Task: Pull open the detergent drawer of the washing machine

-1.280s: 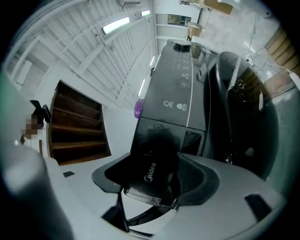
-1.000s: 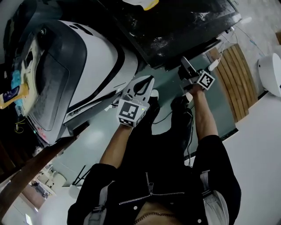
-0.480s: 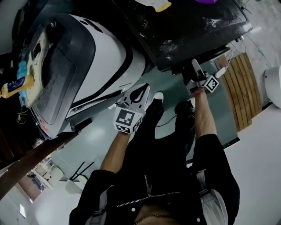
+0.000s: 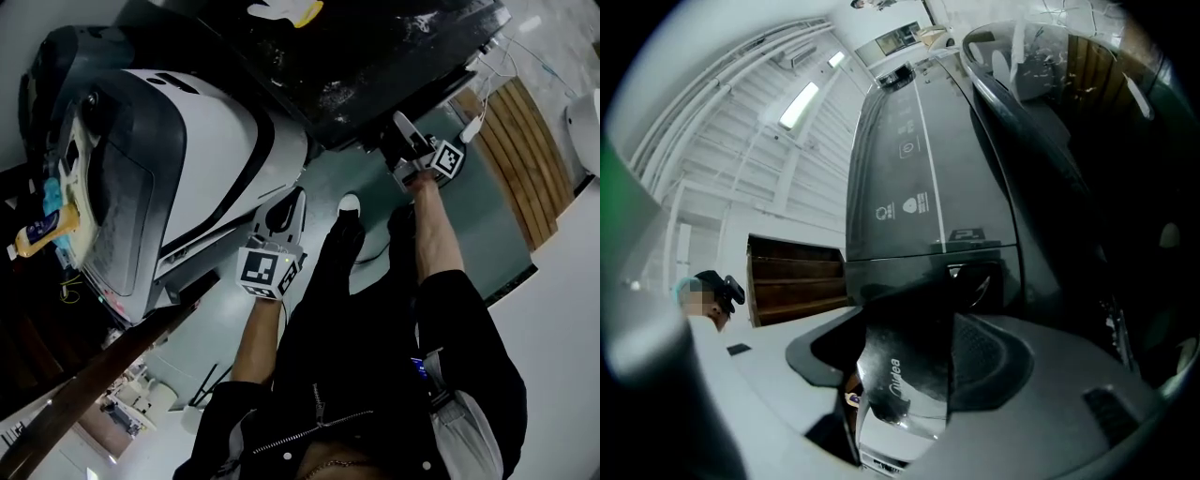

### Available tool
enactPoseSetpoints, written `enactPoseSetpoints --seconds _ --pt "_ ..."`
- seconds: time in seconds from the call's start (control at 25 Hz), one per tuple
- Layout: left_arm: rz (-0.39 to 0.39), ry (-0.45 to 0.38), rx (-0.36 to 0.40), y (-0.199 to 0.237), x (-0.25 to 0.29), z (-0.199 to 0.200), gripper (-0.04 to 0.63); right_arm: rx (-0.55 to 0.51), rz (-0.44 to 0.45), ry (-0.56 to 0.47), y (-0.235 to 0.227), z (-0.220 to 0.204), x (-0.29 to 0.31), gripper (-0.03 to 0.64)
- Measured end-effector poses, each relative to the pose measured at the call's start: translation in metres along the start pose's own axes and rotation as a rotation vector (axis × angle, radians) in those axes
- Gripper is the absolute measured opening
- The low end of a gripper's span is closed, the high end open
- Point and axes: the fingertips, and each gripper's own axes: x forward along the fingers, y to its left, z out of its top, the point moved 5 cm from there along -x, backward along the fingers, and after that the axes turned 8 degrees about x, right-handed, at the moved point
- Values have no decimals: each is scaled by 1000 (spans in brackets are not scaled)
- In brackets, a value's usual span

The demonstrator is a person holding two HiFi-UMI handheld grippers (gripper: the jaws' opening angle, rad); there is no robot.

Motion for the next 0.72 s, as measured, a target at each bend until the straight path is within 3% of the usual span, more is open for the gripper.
enactPoseSetpoints --seconds 0.72 --pt "-96 -25 37 -12 19 21 21 13 -9 -71 26 -15 -58 270"
